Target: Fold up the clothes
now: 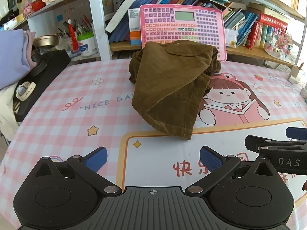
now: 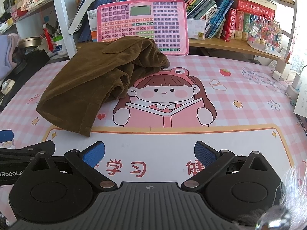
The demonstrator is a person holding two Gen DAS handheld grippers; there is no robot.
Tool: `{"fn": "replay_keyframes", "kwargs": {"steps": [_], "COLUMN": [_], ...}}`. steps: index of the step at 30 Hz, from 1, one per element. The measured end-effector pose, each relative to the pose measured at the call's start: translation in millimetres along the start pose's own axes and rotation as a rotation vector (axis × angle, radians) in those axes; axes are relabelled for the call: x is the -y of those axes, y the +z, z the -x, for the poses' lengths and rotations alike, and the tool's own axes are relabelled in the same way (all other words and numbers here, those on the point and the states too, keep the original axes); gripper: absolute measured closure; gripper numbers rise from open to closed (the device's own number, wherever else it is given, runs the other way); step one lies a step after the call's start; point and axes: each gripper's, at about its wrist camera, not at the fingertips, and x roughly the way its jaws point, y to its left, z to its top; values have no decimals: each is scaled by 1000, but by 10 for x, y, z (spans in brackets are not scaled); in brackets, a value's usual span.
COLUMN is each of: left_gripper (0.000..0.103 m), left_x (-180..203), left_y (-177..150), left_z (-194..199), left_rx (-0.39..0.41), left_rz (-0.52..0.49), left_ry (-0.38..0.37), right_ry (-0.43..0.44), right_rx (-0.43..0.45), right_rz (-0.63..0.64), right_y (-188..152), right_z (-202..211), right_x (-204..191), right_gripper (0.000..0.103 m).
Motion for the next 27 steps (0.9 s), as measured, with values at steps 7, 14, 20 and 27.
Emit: {"fn": "replay_keyframes", "kwargs": {"steps": [7, 14, 20, 27], "left_gripper": [0, 0, 0, 0], "left_x": [20, 26, 51, 134], "left_y": [-5, -5, 17, 36], "left_z": [13, 20, 25, 2], "left_rx": [0, 5, 13, 3], "left_rz": [11, 32, 33, 2], "left_ry": [3, -2, -13, 35], "right_ry": [12, 32, 45, 51], "right_rx": [-3, -5, -6, -15], "right_rz": [5, 11, 13, 18], "right_y": [1, 13, 32, 38], "right_z": [-5, -21, -52, -95], "right_x": [16, 38, 67, 100], "right_gripper": [2, 2, 2, 2]}}
